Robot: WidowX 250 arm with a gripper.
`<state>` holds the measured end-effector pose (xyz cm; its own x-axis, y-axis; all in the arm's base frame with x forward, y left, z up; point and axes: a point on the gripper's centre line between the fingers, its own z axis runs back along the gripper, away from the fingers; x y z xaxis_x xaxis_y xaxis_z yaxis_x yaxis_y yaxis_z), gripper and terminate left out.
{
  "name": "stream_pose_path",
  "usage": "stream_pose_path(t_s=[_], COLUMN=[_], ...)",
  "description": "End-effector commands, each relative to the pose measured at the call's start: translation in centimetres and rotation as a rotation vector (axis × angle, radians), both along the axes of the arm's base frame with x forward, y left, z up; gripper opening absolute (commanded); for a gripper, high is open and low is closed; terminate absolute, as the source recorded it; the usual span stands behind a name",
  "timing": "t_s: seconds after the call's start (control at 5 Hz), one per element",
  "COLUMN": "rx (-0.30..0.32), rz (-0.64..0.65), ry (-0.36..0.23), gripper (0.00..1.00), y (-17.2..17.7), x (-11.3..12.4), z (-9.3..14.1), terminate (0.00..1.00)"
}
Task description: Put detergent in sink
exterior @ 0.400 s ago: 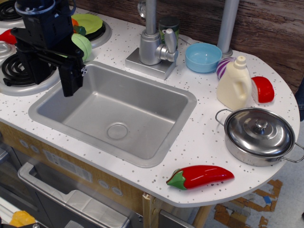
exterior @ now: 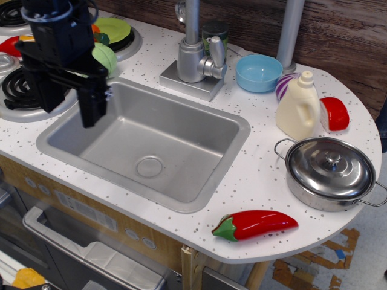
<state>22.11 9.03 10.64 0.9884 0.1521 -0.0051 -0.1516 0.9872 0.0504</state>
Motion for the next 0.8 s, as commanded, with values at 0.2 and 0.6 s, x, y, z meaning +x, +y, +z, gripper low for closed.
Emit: stream_pose_path(t_s=[0.2,0.6], rx=[0.06,0.092], rz=[0.371,0.528], ry=[-0.064,-0.151], gripper=[1.0,1.0], y=[-7.9,-13.5], x=[7.6,12.9], z=[5.0,5.7], terminate=[0.0,0.0])
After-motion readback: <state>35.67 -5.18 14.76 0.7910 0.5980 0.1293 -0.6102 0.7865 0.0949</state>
